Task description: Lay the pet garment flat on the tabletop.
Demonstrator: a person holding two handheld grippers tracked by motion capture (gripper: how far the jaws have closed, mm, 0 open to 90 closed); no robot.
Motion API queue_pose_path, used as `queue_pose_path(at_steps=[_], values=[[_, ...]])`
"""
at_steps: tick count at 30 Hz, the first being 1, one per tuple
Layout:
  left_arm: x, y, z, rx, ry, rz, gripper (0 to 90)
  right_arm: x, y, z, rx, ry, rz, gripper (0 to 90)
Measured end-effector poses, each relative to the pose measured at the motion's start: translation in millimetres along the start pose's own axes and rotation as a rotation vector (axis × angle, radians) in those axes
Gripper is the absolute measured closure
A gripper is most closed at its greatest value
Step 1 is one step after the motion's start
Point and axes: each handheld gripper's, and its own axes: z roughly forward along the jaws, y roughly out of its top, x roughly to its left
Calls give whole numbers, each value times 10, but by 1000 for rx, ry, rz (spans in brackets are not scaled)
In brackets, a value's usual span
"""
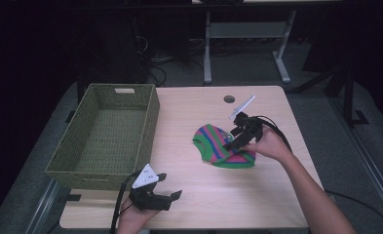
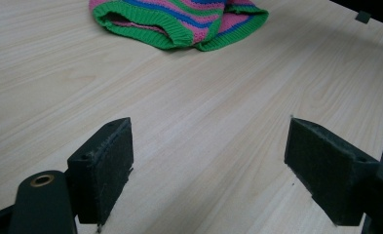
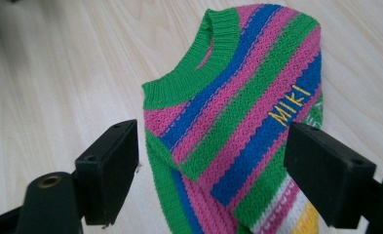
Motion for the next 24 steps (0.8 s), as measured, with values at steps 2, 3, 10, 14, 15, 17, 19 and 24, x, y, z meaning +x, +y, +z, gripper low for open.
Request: queue_pose_path(at_steps=[2,3,10,14,15,17,19,24], values=[[9,-2,3,2,-2,-3,177,-9,20,49,7,-3,-3,221],[13,-2,4,4,-1,-1,177,-16,27,66,6,-6,-4,231],[19,-3,-3,3,2,-6,179,-53,67,162,22,-17,21,259],[14,0,-3,-1,0,-3,180,-88,75,250,43,-22,29,262],[13,-1,-2,-2,-2,-5,180,-91,74,268,51,-24,30,263],[15,0,0,2,-4,-5,180,-99,75,303,61,-23,28,279],[16,0,2,1,-5,-5,180,-106,77,328,70,-35,28,282],[23,-4,4,4,-10,-10,180,-115,84,403,78,-50,26,310]])
